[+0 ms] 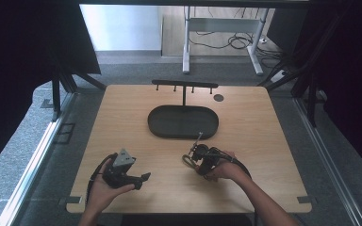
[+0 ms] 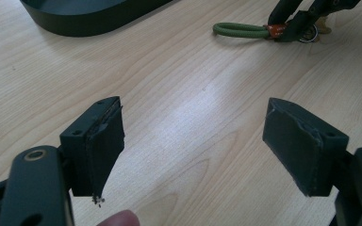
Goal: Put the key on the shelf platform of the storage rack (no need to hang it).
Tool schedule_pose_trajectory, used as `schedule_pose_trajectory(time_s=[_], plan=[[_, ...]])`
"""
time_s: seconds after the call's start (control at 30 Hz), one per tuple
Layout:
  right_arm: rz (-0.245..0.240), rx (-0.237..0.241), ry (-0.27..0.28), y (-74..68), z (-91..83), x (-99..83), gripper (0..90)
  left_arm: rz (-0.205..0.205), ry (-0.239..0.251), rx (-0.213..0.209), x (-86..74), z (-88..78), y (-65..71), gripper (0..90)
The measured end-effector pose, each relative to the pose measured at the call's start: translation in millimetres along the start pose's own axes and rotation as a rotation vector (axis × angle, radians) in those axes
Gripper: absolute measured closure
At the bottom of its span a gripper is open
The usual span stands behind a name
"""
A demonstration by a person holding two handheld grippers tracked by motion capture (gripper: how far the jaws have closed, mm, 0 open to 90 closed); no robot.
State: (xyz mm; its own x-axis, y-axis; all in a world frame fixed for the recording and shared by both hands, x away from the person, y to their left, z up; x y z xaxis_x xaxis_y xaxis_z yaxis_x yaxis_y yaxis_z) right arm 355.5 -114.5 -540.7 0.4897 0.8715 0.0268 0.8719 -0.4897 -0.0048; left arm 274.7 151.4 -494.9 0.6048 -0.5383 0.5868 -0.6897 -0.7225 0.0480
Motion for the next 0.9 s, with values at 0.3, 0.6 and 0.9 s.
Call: schedule_pose_trajectory(time_s=[0.3, 0.6, 0.9], plan=[[0.001, -0.025, 0.055, 5.9, -28.3, -5.6, 66.3, -0.002, 0.007, 0.004, 0.0, -2.5, -1.0, 21.5], [0.02, -0.057, 0.102, 9.6, -54.3, -10.3, 66.3, 0.001, 0.001, 0.004, 0.2, -1.6, -0.8, 21.5], [0.031, -0.086, 0.131, 13.9, -74.1, -12.6, 66.4, 0.003, 0.004, 0.005, 0.6, -2.7, 0.4, 21.5]])
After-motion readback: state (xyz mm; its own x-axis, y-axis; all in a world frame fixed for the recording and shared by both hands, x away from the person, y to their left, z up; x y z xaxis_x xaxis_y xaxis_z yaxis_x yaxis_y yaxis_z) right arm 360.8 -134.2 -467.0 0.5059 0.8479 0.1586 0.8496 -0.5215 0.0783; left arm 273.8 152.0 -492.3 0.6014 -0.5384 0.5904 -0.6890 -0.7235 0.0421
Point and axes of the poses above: each handheld gripper's, and its own axes: z roughly forward along the jaws, x roughly out of its top, y roughly to its right, the point moved 4 cm from there along z, roughly forward along the jaws, and after that the axes turned 10 degrees about -y, right-handed, at the moved point
